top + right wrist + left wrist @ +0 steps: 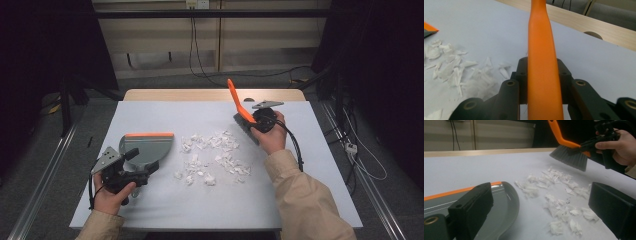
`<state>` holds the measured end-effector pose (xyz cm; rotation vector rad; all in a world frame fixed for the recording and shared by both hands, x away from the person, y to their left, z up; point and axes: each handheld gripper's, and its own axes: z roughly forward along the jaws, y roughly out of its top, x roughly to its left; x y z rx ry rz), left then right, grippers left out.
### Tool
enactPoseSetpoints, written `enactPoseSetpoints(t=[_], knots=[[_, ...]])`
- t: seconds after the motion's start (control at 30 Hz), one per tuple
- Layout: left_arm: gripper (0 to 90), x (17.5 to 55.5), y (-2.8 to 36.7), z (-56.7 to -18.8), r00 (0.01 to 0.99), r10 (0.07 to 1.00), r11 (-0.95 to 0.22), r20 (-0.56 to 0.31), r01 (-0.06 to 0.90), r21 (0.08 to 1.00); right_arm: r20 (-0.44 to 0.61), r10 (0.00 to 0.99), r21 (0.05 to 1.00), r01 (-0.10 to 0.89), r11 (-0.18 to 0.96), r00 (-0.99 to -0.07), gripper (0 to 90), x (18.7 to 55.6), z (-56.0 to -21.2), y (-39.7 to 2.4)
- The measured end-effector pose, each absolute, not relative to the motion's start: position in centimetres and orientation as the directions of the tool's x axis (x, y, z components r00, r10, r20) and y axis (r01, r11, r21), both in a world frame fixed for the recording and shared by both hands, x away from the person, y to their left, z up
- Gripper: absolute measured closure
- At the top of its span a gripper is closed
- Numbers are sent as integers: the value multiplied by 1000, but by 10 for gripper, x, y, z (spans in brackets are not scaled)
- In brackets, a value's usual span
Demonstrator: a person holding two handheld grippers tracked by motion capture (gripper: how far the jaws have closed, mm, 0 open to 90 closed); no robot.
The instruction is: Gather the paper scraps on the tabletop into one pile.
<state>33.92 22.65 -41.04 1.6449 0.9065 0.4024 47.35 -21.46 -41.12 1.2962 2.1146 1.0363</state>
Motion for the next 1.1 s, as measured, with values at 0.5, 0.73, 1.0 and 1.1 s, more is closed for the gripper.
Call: enactPoseSetpoints(t=[0.5, 0.73, 1.0, 1.1], knots=[[53, 341, 231, -411, 629, 749, -31, -209, 348, 937, -107, 801, 735, 496, 462, -588, 716, 502, -430, -180], [53, 341, 231, -411, 632, 748, -36, -205, 346, 938, -123, 750, 718, 464, 519, -650, 716, 492, -429, -175], [54, 339, 229, -411, 633, 747, -37, -203, 344, 938, -118, 688, 712, 421, 561, -716, 716, 472, -427, -170], [54, 339, 228, -412, 636, 745, -44, -200, 346, 937, -124, 663, 709, 401, 580, -738, 716, 464, -427, -169]])
